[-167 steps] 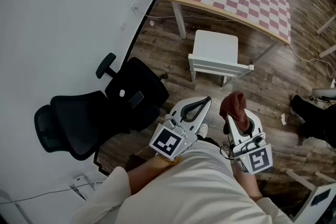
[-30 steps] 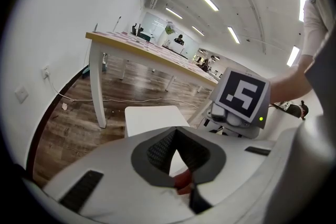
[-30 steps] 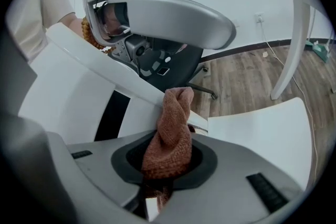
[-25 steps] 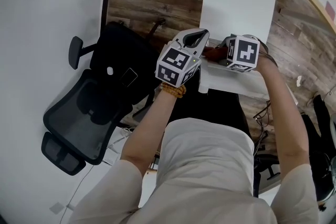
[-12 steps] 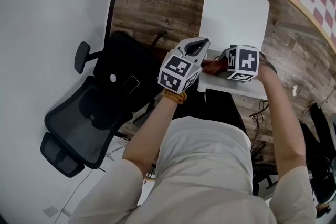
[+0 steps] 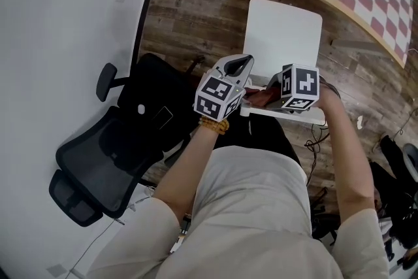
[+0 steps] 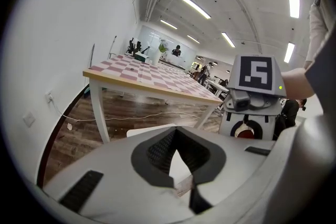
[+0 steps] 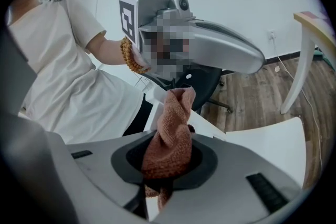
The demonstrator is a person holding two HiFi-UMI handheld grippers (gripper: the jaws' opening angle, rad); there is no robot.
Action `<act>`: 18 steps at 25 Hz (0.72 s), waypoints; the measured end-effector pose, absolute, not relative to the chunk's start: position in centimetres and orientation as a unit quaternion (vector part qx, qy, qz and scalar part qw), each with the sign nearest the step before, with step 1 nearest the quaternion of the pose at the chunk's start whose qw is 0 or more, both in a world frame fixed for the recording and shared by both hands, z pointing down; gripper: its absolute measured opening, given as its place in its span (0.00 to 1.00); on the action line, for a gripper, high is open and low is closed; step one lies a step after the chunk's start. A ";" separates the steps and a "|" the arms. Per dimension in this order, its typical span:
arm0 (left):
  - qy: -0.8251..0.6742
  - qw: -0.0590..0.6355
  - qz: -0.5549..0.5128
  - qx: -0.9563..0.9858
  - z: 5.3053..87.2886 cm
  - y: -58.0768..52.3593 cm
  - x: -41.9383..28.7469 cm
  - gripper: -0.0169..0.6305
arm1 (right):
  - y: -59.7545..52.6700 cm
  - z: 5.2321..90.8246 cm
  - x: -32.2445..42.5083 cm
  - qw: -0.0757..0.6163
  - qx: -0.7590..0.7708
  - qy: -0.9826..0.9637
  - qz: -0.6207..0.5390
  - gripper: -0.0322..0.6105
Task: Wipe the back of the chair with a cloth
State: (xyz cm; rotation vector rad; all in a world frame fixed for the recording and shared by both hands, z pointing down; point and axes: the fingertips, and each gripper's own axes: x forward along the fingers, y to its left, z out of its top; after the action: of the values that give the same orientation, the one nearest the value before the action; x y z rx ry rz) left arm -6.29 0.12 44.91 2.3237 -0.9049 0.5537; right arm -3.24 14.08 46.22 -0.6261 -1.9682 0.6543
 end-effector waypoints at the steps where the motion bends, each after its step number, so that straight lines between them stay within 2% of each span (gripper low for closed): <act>1: -0.340 0.288 0.205 0.871 44.5 0.0 -6.2 0.05 | 14.2 45.8 -3.1 0.467 -0.256 -0.803 0.268 0.19; 7: -0.337 0.282 0.194 0.877 43.4 -0.6 -5.1 0.05 | 13.8 45.6 -2.7 0.457 -0.240 -0.813 0.270 0.19; 18: -0.310 0.289 0.199 0.884 45.8 -0.3 -3.0 0.05 | 13.7 50.8 -2.1 0.486 -0.215 -0.809 0.251 0.19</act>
State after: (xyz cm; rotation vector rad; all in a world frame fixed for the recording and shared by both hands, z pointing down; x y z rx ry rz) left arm -3.00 -0.29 45.81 2.3583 -0.8275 0.5320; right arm -2.12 13.70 50.76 -0.5243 -1.9680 0.6112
